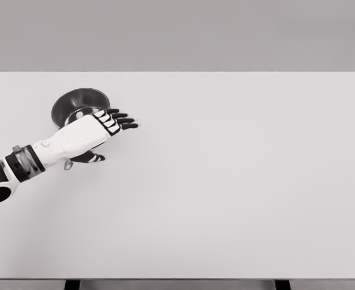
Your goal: Rotate pot handle
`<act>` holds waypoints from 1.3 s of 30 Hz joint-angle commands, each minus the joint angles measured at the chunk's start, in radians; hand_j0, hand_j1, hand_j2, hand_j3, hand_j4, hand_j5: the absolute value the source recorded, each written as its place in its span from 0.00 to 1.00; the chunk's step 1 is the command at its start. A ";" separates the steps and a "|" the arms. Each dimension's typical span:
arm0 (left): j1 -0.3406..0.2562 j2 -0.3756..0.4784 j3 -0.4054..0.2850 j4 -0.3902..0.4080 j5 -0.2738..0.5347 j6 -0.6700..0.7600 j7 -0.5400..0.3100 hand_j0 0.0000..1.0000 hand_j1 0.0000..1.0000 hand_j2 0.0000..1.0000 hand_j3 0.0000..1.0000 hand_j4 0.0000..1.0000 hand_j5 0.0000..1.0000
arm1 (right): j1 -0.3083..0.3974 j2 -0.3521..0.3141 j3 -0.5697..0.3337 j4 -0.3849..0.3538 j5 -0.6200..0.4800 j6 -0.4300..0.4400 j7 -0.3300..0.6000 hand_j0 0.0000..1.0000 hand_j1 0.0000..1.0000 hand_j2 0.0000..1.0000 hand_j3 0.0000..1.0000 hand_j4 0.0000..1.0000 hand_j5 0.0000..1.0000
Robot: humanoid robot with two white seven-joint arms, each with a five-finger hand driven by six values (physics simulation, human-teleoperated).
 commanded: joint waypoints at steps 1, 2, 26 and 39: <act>0.000 0.013 0.023 0.007 0.009 0.001 0.001 1.00 1.00 1.00 1.00 1.00 1.00 | 0.000 0.000 0.000 0.000 0.000 0.000 0.000 1.00 1.00 1.00 1.00 1.00 1.00; 0.000 0.015 0.025 0.007 0.009 0.001 0.001 1.00 1.00 1.00 1.00 1.00 1.00 | 0.000 0.000 0.000 0.000 0.001 0.000 0.000 1.00 1.00 1.00 1.00 1.00 1.00; 0.023 0.069 0.071 0.035 0.016 0.001 0.004 1.00 1.00 1.00 1.00 1.00 1.00 | 0.000 0.000 0.000 0.000 0.000 0.000 0.000 1.00 1.00 1.00 1.00 1.00 1.00; 0.023 0.090 0.128 0.084 0.015 0.001 0.012 1.00 1.00 1.00 1.00 1.00 1.00 | 0.000 0.000 0.000 0.000 0.000 0.000 0.000 1.00 1.00 1.00 1.00 1.00 1.00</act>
